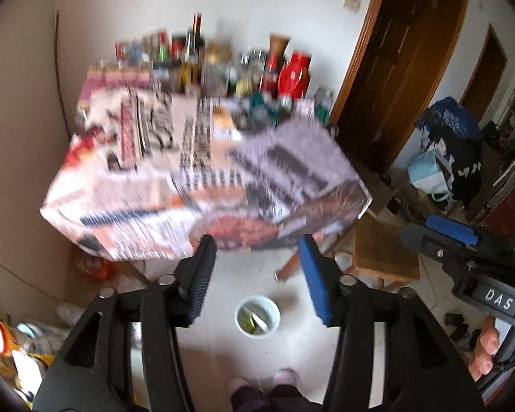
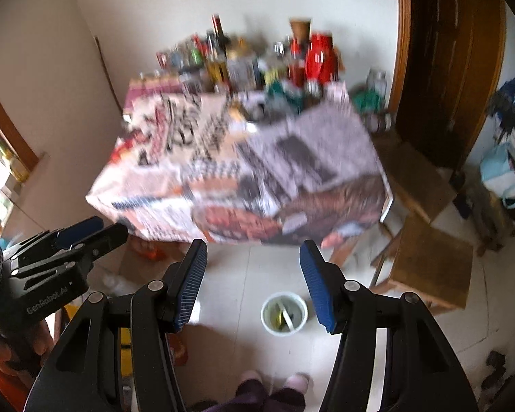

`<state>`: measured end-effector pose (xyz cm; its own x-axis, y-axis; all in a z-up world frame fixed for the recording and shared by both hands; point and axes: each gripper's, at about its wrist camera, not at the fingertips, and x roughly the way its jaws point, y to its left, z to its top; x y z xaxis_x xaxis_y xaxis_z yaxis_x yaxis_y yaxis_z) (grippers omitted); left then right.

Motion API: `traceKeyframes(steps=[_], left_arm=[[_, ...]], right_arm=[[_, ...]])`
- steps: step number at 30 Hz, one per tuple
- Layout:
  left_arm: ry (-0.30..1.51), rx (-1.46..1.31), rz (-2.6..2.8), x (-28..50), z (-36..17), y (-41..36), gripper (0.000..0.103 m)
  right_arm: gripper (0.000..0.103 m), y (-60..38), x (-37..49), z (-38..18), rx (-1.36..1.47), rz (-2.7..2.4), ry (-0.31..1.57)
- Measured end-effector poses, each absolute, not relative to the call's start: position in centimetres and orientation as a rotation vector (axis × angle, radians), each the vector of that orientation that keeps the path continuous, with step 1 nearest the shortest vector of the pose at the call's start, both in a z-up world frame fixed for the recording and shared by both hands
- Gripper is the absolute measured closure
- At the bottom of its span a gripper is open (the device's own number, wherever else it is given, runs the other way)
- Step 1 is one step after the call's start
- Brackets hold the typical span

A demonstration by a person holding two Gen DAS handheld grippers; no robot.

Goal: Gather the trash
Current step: 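Raise both open tools back up toward the table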

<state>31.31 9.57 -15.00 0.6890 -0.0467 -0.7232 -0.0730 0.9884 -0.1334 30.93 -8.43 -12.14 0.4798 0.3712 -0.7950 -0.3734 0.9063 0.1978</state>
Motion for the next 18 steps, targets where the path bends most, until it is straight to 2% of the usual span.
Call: traceKeyframes(steps=[8, 11, 13, 18], left_arm=[[0.657, -0.129, -0.006, 28.5, -8.7, 10.2, 0.043], [0.608, -0.103, 0.002, 28.1, -7.3, 9.8, 0.035], [0.592, -0.098, -0.002, 28.3, -6.7, 9.5, 0.032], [0.585, -0.098, -0.014, 29.4, -6.1, 9.2, 0.031]], right_arm=[[0.049, -8.3, 28.5, -5.5, 0.023, 0.407, 0.795], [0.035, -8.8, 27.9, -3.8, 0.027, 0.382, 0.726], [0.03, -9.1, 27.7, -2.9, 0.034, 0.364, 0.68], [0.015, -9.9, 28.4, -2.1, 0.045, 0.334, 0.645]])
